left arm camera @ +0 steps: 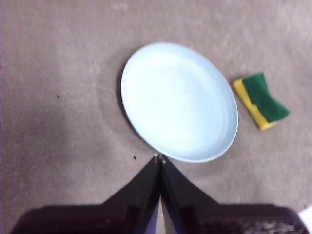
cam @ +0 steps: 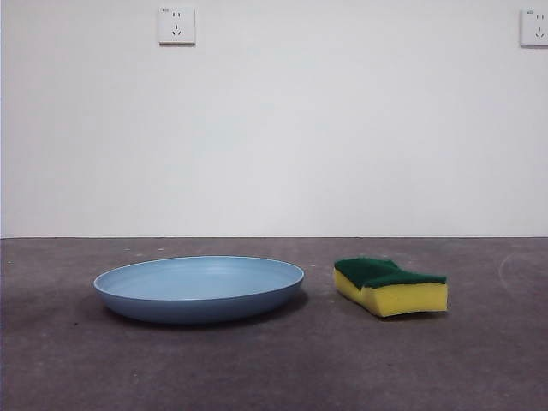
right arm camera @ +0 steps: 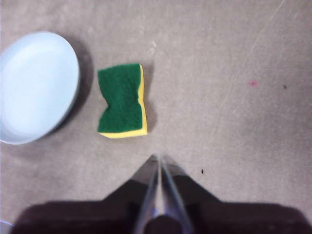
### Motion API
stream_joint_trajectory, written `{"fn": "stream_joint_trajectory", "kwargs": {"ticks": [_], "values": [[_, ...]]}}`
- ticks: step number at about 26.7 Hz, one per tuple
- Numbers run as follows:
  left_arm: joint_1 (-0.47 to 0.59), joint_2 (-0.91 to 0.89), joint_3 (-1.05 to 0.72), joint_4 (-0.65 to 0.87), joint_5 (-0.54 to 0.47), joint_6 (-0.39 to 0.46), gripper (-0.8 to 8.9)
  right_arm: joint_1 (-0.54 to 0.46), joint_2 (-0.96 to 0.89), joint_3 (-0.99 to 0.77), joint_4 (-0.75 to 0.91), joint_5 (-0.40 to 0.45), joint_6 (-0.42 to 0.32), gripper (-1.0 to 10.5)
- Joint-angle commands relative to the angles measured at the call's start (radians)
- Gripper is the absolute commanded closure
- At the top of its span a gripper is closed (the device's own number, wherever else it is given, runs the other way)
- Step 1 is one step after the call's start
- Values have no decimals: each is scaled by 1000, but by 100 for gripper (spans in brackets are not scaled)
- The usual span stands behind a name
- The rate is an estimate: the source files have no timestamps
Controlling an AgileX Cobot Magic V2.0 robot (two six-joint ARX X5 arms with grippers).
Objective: Pick up the plate,pick up the cloth,clean the plate with the cloth
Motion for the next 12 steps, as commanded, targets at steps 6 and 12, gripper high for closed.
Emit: {"fn": "stream_joint_trajectory", "kwargs": {"ticks": [6, 12], "values": [[-6, 88, 38, 23, 40, 44, 468, 2, 29, 3, -6, -1, -11, 533], [-7, 265, 65, 89, 34, 22, 468, 3, 29, 3, -5, -2, 10, 533]]}}
